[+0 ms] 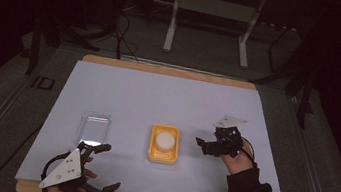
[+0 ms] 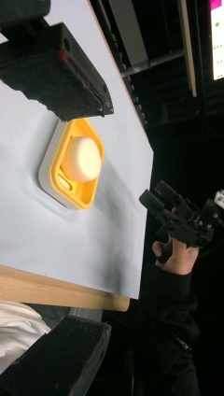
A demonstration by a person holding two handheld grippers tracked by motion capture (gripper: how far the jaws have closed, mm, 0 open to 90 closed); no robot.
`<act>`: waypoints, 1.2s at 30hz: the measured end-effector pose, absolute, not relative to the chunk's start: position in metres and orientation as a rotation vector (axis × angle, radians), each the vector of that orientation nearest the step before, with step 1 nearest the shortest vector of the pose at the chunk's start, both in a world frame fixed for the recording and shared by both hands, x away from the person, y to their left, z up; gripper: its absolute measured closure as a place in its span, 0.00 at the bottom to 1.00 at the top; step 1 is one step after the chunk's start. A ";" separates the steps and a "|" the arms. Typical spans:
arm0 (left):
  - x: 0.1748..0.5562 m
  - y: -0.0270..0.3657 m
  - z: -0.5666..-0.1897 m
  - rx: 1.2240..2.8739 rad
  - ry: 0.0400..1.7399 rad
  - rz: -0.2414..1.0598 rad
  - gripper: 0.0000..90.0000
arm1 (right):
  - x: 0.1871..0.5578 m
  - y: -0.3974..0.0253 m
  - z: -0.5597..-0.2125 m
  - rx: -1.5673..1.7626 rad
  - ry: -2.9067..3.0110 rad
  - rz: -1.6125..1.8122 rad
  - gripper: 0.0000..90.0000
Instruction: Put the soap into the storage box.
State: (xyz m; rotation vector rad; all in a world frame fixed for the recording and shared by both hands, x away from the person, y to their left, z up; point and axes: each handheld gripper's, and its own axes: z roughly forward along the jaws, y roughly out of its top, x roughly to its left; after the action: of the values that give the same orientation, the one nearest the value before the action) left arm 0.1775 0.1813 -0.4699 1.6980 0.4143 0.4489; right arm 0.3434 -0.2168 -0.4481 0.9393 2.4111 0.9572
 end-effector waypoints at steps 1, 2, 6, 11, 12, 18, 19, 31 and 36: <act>0.177 0.181 -0.470 1.698 0.414 0.449 0.00 | 0.343 -0.217 -0.448 0.939 2.411 0.957 0.15; 0.177 0.181 -0.470 1.699 0.414 0.446 0.00 | 0.340 -0.219 -0.450 0.935 2.404 0.949 0.15; 0.178 0.181 -0.470 1.699 0.414 0.445 0.00 | 0.334 -0.223 -0.451 0.929 2.379 0.930 0.15; 0.178 0.181 -0.470 1.701 0.412 0.445 0.00 | 0.328 -0.230 -0.456 0.925 2.364 0.917 0.14; 0.178 0.181 -0.470 1.706 0.410 0.446 0.00 | 0.328 -0.232 -0.457 0.926 2.367 0.915 0.14; 0.178 0.181 -0.470 1.707 0.409 0.443 0.00 | 0.323 -0.238 -0.460 0.940 2.339 0.905 0.15; 0.177 0.181 -0.470 1.707 0.409 0.443 0.00 | 0.321 -0.240 -0.460 0.946 2.338 0.915 0.15; 0.177 0.181 -0.470 1.709 0.408 0.445 0.00 | 0.302 -0.251 -0.469 0.921 2.309 0.847 0.15; 0.177 0.180 -0.470 1.716 0.405 0.441 0.00 | 0.297 -0.255 -0.471 0.934 2.312 0.844 0.15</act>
State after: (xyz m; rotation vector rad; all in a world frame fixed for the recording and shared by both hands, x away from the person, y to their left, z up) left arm 0.1770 0.1801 -0.4704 1.7157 0.4050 0.4412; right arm 0.2971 -0.2551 -0.4710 0.9336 2.3120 0.8439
